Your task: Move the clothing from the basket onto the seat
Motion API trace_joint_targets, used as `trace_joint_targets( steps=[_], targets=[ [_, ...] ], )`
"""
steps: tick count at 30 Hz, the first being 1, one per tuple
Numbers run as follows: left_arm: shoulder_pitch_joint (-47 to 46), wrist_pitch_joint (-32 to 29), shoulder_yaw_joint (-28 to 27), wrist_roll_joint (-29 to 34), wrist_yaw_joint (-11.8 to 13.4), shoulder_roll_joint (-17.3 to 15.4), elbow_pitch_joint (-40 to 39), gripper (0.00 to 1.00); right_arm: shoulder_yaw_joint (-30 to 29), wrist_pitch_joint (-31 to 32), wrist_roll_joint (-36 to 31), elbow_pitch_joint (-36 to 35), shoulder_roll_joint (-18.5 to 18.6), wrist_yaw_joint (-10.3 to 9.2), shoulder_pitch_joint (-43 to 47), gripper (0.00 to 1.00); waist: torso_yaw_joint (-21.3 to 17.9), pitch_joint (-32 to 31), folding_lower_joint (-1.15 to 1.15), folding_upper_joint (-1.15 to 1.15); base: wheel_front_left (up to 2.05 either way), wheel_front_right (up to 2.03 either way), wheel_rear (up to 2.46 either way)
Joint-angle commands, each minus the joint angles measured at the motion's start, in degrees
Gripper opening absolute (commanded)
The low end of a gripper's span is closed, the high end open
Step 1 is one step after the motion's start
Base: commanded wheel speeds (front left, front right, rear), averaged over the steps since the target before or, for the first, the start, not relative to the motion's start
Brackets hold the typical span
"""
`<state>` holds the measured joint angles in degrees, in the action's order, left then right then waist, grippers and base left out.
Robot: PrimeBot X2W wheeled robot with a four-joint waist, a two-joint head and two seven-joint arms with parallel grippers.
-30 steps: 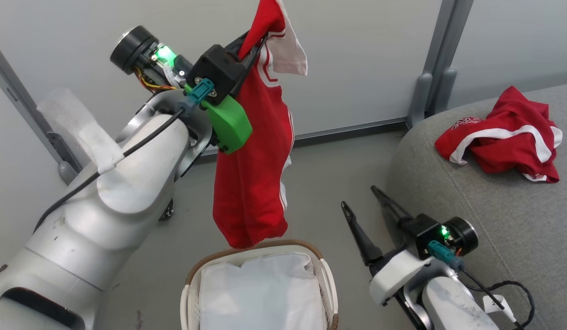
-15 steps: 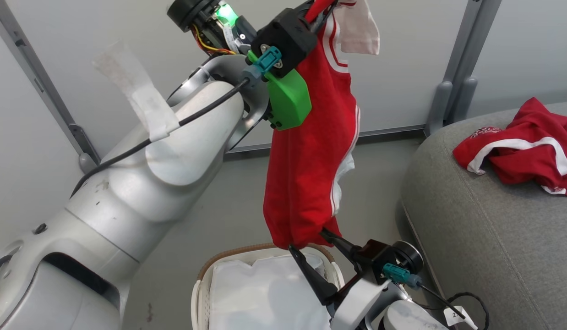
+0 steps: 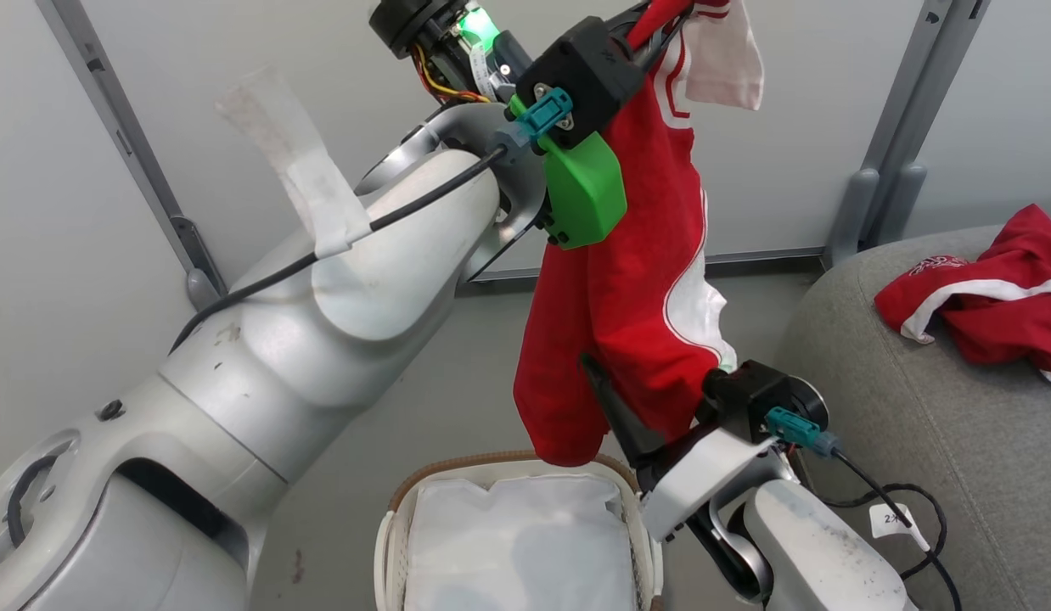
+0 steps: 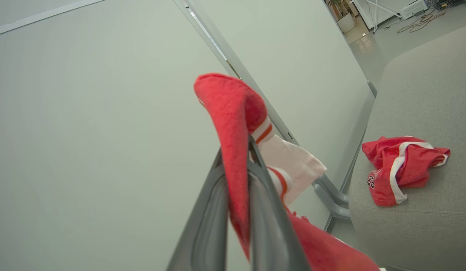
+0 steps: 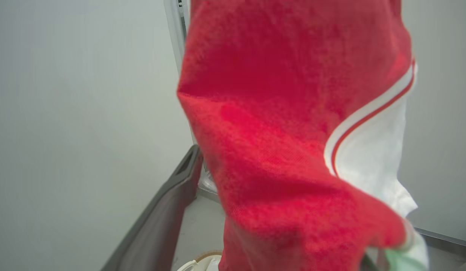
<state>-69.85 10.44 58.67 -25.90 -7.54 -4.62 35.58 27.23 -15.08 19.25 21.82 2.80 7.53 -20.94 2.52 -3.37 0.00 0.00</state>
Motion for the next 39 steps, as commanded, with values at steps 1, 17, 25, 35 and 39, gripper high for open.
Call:
trace_joint_targets(
  steps=[1,17,25,35,39],
  targets=[
    [1.26,0.28,-0.11,-0.82,0.16,-0.39,0.49,0.00,-0.30,-0.14,-0.47,-0.26,0.18,-0.08,-0.56,0.00,0.02,0.04,0.00,0.00,0.00,0.00,0.00],
    [13.87,3.11,-2.70,-6.71,2.34,-4.54,7.05,0.00,-4.85,-0.15,-5.12,-4.38,0.20,-0.08,-0.11,0.00,-2.30,1.68,0.00,0.00,0.00,0.00,0.00],
    [22.80,4.74,-5.27,-9.35,3.07,-3.92,8.03,1.00,-9.07,-0.14,-8.05,-5.57,0.18,-0.08,-0.26,0.00,-2.08,2.39,0.00,0.00,0.00,0.00,0.00],
    [36.53,4.70,-12.29,-6.69,3.69,-3.56,0.84,1.00,-14.80,-0.15,-12.09,-6.39,0.18,-0.08,0.04,0.00,-1.32,2.95,0.00,0.00,0.00,0.00,0.00],
    [41.82,4.70,-15.56,-4.79,3.18,-2.62,-1.99,1.00,-16.35,-0.15,-13.32,-6.65,0.19,-0.08,1.16,0.00,-1.24,3.06,0.00,0.00,0.00,0.00,0.00]
  ],
)
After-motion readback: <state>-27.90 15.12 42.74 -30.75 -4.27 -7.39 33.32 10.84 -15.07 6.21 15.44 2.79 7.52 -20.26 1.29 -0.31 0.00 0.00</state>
